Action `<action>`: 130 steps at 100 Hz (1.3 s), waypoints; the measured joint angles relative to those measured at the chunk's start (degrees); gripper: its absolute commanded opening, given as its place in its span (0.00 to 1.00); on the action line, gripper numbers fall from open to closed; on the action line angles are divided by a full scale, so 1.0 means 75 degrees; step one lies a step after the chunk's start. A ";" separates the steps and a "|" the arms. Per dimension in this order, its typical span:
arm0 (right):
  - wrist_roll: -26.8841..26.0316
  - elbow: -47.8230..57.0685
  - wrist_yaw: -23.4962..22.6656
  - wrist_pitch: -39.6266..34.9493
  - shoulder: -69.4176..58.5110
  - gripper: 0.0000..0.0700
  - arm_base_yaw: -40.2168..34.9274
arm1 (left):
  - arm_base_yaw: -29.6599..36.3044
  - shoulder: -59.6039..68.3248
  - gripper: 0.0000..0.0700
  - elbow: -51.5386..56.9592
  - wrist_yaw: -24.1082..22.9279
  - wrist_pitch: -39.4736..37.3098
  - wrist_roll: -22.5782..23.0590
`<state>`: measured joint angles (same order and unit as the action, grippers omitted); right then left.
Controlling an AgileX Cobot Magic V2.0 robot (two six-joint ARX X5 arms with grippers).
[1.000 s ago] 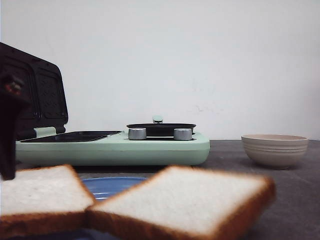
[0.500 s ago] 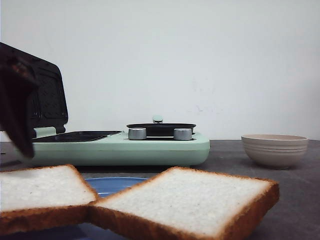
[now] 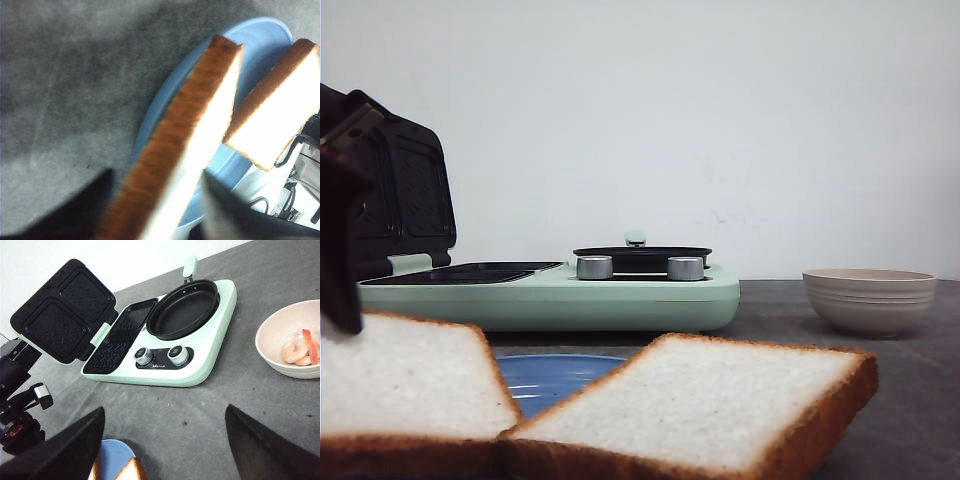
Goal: Make breakfast with bread and shrimp
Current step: 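Grasp the bread slice nearest the left gripper and lift it, then lower the bread slice onto the sandwich maker plate and release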
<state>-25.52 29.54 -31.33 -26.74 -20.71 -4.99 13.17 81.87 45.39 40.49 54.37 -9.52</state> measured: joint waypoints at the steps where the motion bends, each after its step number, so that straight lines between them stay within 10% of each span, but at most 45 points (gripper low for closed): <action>1: 0.0000 0.0000 0.0000 0.0000 0.0000 0.67 0.0000 | 0.0003 0.0000 0.00 0.0000 0.0000 0.0003 0.0009; 69: -0.0003 0.0000 0.0000 0.0000 0.0000 0.67 0.0000 | 0.0085 -0.1370 0.00 0.1941 0.0309 -0.0796 -0.0020; 101: -0.0003 0.0000 0.0012 0.0000 0.0000 0.66 0.0000 | 0.0181 -0.1236 0.00 0.3774 -0.2279 -0.3040 -0.0819; 130: -0.0003 0.0000 0.0210 0.0000 0.0000 0.66 0.0003 | 0.0615 0.0210 0.00 0.5080 -0.5222 -0.3532 -0.0163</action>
<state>-25.54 29.54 -29.76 -26.74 -20.71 -4.97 17.78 83.44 83.48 1.32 27.88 -10.74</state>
